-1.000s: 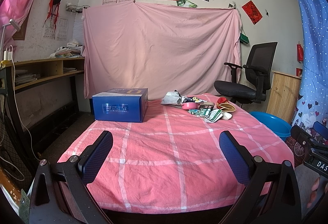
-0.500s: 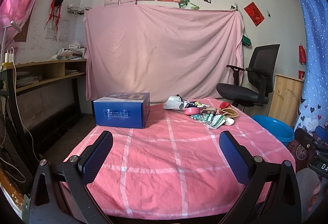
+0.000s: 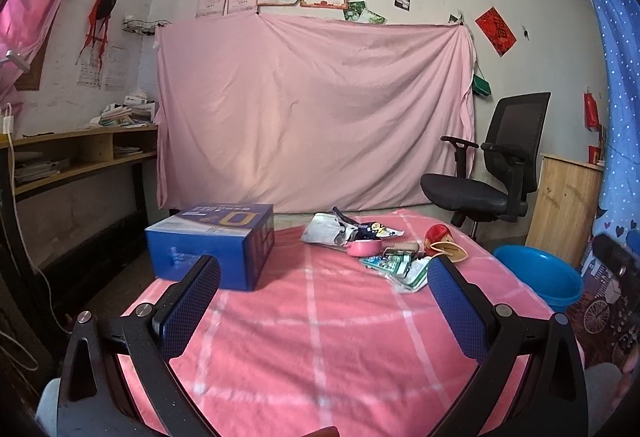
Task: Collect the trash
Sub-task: 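Grasp the white-green paper wrapper with the left gripper while the right grasps the red paper cup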
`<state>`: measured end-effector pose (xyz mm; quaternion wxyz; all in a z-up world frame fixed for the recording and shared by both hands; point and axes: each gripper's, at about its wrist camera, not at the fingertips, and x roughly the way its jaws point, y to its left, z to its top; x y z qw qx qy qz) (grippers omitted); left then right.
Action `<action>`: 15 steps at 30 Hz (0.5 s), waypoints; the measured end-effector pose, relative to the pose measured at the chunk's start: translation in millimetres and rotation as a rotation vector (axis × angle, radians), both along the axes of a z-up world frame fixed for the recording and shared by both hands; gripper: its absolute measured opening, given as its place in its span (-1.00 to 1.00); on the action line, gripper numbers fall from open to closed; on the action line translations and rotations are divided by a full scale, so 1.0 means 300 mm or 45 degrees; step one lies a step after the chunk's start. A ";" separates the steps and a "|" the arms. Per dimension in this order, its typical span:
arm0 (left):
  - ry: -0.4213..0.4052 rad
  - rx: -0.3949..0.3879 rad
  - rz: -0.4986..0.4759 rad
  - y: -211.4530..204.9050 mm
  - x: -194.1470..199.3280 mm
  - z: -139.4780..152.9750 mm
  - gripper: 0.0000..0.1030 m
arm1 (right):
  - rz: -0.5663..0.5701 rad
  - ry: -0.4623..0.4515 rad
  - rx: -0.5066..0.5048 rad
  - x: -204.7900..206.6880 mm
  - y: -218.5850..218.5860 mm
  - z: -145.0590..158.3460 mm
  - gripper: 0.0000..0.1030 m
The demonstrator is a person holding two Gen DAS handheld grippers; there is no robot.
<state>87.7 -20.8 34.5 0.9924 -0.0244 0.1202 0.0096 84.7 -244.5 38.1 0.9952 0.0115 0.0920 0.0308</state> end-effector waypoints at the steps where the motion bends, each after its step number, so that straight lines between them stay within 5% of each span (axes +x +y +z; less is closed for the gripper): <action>1: 0.009 0.001 0.000 -0.004 0.025 -0.001 0.97 | 0.005 -0.016 -0.013 0.029 -0.005 0.007 1.00; 8: 0.086 -0.020 0.020 -0.033 0.218 -0.035 0.97 | 0.037 -0.010 -0.075 0.216 -0.022 -0.004 1.00; 15: 0.255 -0.058 0.031 -0.048 0.426 -0.112 0.96 | 0.103 0.171 -0.128 0.426 -0.004 -0.065 1.00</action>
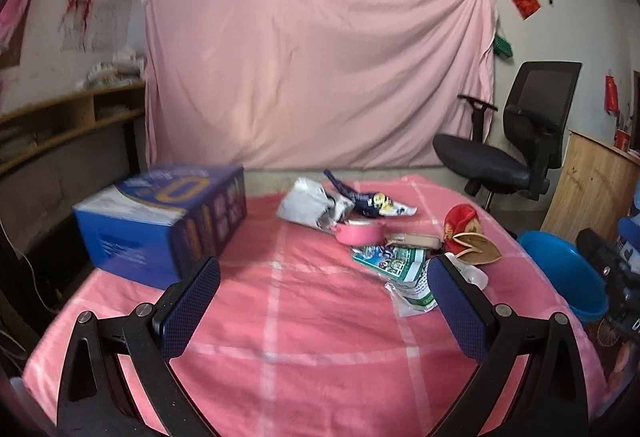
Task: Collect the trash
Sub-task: 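Grasp the white-green paper wrapper with the left gripper while the right grasps the red paper cup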
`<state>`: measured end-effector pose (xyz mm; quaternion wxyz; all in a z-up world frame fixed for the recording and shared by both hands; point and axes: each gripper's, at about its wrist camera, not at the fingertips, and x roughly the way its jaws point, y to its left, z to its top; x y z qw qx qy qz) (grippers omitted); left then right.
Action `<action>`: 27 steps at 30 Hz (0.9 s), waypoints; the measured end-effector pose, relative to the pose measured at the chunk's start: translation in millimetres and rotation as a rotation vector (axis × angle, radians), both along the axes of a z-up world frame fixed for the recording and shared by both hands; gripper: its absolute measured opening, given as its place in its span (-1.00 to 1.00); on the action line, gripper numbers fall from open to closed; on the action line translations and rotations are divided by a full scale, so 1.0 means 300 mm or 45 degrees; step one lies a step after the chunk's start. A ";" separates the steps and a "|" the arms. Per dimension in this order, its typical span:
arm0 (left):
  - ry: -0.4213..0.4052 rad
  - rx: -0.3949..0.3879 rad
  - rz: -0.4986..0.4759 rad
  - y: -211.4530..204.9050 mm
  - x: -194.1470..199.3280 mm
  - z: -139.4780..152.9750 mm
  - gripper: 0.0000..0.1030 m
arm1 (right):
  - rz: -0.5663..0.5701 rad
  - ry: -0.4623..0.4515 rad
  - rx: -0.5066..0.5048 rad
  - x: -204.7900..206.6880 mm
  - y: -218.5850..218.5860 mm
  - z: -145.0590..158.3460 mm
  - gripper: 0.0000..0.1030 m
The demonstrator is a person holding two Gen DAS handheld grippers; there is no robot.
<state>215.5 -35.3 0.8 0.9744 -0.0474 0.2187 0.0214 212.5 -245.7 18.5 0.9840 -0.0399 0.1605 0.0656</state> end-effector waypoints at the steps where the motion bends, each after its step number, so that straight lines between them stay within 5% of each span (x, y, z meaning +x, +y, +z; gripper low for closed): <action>1: 0.035 -0.030 0.000 0.003 0.032 -0.016 0.95 | 0.020 0.027 0.003 0.027 0.002 -0.006 0.98; 11: 0.285 -0.230 -0.171 -0.010 0.187 -0.104 0.10 | 0.221 0.339 -0.073 0.252 0.047 -0.119 0.12; 13: 0.328 -0.231 -0.202 -0.018 0.201 -0.115 -0.15 | 0.239 0.359 -0.104 0.273 0.059 -0.130 0.02; 17: 0.380 -0.281 -0.239 -0.020 0.201 -0.122 -0.29 | 0.259 0.384 -0.167 0.309 0.092 -0.143 -0.10; 22: 0.417 -0.347 -0.277 -0.023 0.193 -0.123 -0.63 | 0.246 0.444 -0.194 0.340 0.097 -0.170 -0.65; 27: 0.415 -0.382 -0.260 -0.023 0.171 -0.109 -0.86 | 0.234 0.423 -0.149 0.334 0.075 -0.160 -0.70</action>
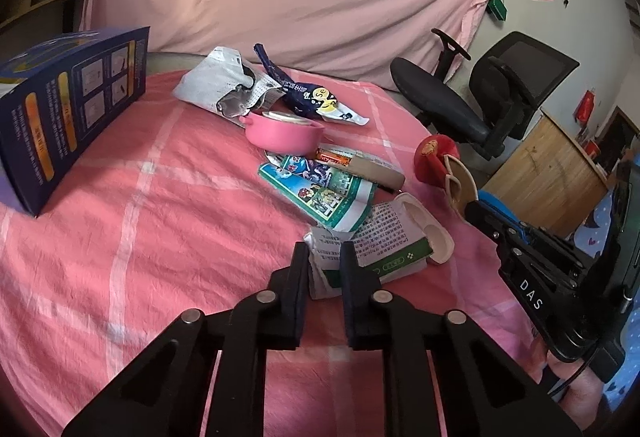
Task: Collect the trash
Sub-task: 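Grasp the white-green paper wrapper with the left gripper while the right grasps the red paper cup, then carry both items over the blue basin and open both grippers to drop them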
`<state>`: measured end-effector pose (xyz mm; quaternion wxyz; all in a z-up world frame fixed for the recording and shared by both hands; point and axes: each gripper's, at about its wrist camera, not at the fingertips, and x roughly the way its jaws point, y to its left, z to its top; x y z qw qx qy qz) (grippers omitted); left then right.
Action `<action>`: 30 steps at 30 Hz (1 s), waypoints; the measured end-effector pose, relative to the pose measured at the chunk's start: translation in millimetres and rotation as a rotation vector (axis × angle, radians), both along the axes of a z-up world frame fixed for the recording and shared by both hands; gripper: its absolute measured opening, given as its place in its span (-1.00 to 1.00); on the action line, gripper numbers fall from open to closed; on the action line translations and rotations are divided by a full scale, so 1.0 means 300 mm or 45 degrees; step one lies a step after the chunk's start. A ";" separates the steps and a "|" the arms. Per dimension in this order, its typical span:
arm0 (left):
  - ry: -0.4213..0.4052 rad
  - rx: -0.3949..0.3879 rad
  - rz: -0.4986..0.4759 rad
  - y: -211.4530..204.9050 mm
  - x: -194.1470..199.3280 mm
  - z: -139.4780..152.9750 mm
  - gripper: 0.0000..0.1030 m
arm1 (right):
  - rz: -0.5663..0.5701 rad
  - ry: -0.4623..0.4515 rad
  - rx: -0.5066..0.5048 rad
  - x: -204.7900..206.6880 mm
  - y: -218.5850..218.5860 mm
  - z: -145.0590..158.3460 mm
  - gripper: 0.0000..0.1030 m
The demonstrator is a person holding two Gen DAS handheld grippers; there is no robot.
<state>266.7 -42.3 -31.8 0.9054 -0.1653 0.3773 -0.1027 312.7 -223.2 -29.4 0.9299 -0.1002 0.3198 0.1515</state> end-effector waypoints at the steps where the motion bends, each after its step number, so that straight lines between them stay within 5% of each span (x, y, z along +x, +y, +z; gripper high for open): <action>1: -0.006 -0.008 0.000 0.003 -0.016 0.010 -0.88 | -0.005 -0.010 0.017 -0.008 -0.009 0.004 -0.70; 9: -0.105 0.021 -0.028 -0.021 -0.133 0.088 -0.98 | -0.046 -0.150 0.163 -0.123 -0.068 0.065 -0.70; 19: -0.415 0.127 -0.004 -0.125 -0.267 0.241 -0.98 | -0.084 -0.463 0.236 -0.272 -0.106 0.164 -0.70; 25: -0.635 0.147 -0.083 -0.271 -0.248 0.372 -0.98 | -0.248 -0.711 0.259 -0.358 -0.213 0.253 -0.70; 30: -0.741 0.111 -0.192 -0.424 -0.208 0.430 -0.98 | -0.432 -0.771 0.293 -0.374 -0.339 0.287 -0.70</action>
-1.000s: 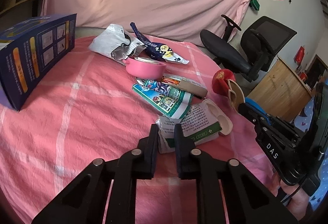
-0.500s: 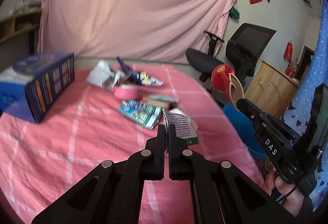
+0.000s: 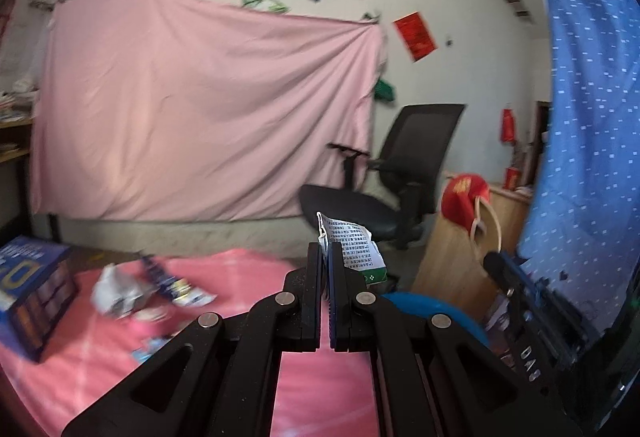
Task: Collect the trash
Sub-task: 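Carry both items over the blue basin and open both grippers to drop them, then move both grippers back over the trash on the bed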
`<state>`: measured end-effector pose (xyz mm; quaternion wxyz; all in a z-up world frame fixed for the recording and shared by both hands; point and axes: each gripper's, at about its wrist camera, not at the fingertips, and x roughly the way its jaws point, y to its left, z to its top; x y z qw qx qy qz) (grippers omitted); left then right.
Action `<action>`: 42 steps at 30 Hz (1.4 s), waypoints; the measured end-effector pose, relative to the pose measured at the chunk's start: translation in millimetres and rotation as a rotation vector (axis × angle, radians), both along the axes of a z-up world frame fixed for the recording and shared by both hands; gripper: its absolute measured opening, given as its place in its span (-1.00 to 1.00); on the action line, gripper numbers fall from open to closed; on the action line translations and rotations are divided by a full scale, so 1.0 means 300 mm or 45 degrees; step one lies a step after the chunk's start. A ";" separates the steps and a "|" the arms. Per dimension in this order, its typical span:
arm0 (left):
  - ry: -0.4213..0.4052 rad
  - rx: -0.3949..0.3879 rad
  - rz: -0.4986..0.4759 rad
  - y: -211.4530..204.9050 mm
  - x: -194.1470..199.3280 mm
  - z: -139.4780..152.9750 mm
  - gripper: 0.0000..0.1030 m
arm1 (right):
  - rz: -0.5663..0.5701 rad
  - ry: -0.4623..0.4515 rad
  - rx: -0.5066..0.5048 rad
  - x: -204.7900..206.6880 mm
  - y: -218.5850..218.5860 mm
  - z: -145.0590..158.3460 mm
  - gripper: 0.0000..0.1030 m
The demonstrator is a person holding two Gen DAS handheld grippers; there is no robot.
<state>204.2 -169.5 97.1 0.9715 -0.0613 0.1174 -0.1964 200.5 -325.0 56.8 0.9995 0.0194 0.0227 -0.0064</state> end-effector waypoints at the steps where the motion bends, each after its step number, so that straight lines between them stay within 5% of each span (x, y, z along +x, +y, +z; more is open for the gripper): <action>1: -0.004 -0.002 -0.025 -0.029 0.013 0.001 -0.98 | -0.036 0.008 0.020 0.002 -0.029 -0.001 -0.70; 12: 0.155 0.048 -0.250 -0.349 0.201 -0.069 -0.98 | -0.299 0.284 0.183 0.049 -0.312 -0.119 -0.70; 20: 0.425 0.088 -0.313 -0.488 0.355 -0.214 -0.98 | -0.322 0.500 0.293 0.118 -0.419 -0.211 -0.68; 27: 0.562 0.156 -0.308 -0.541 0.411 -0.289 -0.92 | -0.297 0.632 0.370 0.179 -0.451 -0.269 -0.66; 32: 0.590 0.190 -0.308 -0.542 0.405 -0.317 -0.90 | -0.297 0.609 0.373 0.165 -0.451 -0.263 -0.54; 39: 0.547 0.144 -0.245 -0.484 0.376 -0.283 -0.87 | -0.296 0.532 0.360 0.154 -0.459 -0.232 -0.11; 42: 0.509 0.116 -0.190 -0.439 0.355 -0.258 -0.70 | -0.281 0.479 0.332 0.138 -0.439 -0.207 0.10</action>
